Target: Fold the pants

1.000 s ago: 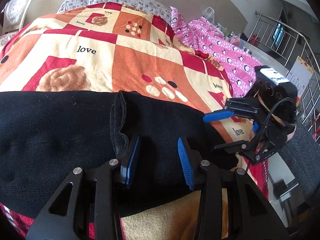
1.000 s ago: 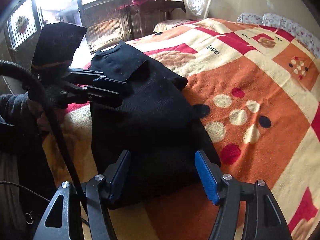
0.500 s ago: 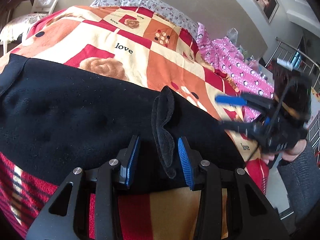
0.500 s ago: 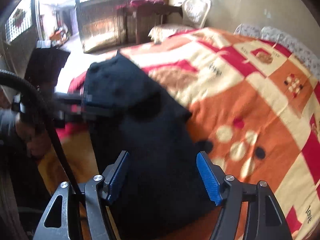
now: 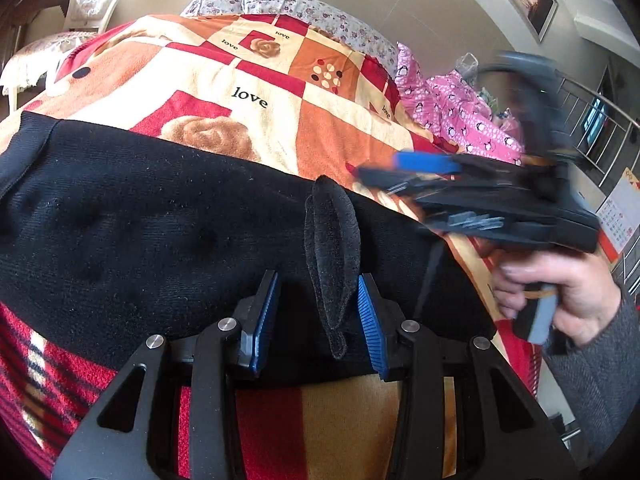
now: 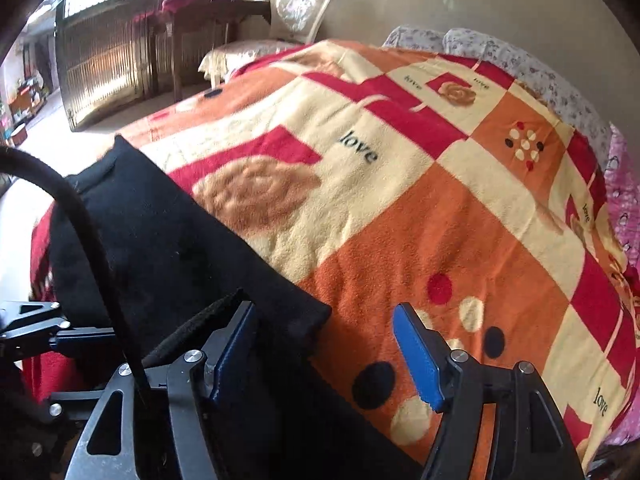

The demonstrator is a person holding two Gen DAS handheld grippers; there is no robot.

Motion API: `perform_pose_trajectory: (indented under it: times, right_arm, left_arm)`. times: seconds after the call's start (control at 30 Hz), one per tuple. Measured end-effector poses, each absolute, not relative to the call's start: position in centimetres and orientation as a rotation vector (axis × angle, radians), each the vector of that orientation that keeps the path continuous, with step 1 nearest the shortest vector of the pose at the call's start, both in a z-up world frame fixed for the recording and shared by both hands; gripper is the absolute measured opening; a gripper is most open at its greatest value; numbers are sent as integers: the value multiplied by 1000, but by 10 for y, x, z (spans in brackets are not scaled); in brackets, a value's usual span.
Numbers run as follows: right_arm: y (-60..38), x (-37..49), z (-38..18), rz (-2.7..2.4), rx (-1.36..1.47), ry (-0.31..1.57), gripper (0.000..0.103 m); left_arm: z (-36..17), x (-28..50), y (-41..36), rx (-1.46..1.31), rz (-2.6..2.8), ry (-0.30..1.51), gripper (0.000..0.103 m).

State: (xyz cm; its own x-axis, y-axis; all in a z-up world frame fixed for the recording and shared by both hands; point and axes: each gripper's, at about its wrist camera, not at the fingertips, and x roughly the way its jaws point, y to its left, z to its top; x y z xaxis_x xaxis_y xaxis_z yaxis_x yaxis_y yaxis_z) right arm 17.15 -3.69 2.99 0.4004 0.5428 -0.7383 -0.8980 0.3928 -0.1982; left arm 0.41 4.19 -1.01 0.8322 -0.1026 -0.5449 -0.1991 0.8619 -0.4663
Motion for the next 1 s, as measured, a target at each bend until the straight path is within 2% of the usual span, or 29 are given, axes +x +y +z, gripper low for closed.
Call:
perform_pose_trajectory:
  times: [0.13,0.3,0.4,0.43,0.57,0.7,0.77,0.8,1.0]
  right_arm:
    - [-116,166,68,953,-410,481,67]
    - [-204,170,57,846,-60,449,68]
    - [-231,173,33,747,66,509,68]
    - [-234,178,29,714,104,549,68]
    - [-245,193,22,654,181,608,68]
    - [-257,202,15,667,254,651,68]
    - [-262,202,13,663,282,645,68]
    - [-263,202,13,666,290,643,68]
    - [-258,200,12,683,257,658,68]
  left_arm:
    - [-11,5,44,-550,46,594,39]
    - [-9,9,39,-521,64,617,40]
    - [-8,11,37,-509,27,619,56]
    - [-8,11,36,-504,23,619,57]
    - [0,0,41,-545,19,581,57]
    - [24,-48,72,-632,26,434,57]
    - [25,-72,98,-698,89,410,64]
    - [20,-85,113,-755,134,397,76]
    - [-18,-127,178,-1149,294,303,76]
